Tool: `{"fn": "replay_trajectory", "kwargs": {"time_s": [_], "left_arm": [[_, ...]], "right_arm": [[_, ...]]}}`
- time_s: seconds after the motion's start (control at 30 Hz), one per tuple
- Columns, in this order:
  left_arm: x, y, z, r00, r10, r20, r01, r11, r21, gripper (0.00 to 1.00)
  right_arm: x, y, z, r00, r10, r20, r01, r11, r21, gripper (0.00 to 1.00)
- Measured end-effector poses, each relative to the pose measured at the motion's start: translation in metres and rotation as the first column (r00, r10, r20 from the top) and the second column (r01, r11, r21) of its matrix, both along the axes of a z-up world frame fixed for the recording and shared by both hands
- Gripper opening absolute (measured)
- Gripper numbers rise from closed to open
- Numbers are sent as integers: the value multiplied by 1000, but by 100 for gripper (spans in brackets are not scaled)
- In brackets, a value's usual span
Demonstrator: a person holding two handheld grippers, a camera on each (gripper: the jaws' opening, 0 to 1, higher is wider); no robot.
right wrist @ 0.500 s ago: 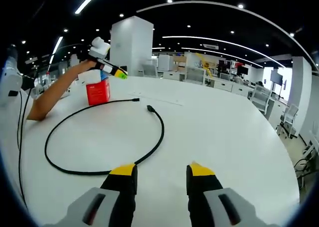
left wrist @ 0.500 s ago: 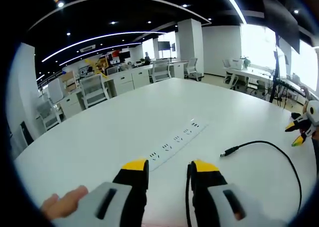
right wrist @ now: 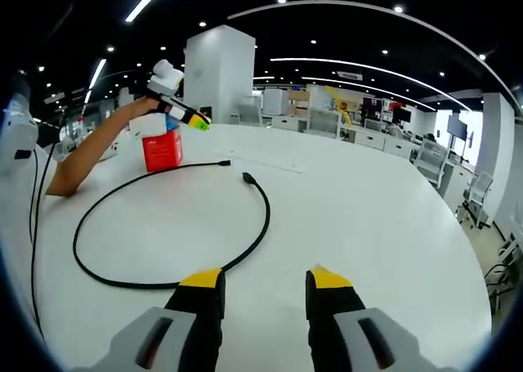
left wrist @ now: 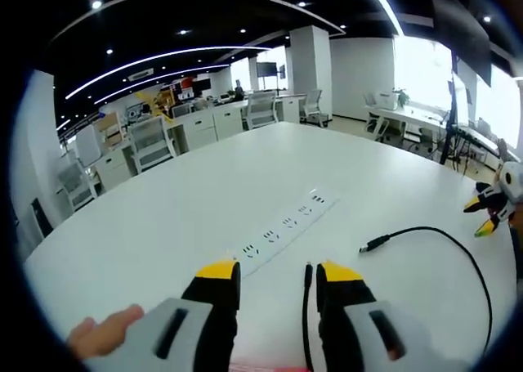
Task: Find the data cable on the table. Grasp the USB connector end of the cable and insert it into the USB port on the table
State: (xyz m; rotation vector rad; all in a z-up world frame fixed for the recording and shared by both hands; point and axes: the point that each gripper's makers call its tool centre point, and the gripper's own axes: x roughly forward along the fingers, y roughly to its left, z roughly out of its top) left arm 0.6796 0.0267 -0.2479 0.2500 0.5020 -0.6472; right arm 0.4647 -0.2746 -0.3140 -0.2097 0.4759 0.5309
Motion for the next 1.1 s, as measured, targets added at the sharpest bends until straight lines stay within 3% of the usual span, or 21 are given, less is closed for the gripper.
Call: {"fn": "replay_trajectory", "kwargs": {"time_s": [1.1], "left_arm": [[-3, -4, -2, 1000, -26, -15, 26, 1000, -10, 33]], "right_arm": [[27, 17, 6, 998, 58, 2, -58, 998, 31, 41]]}}
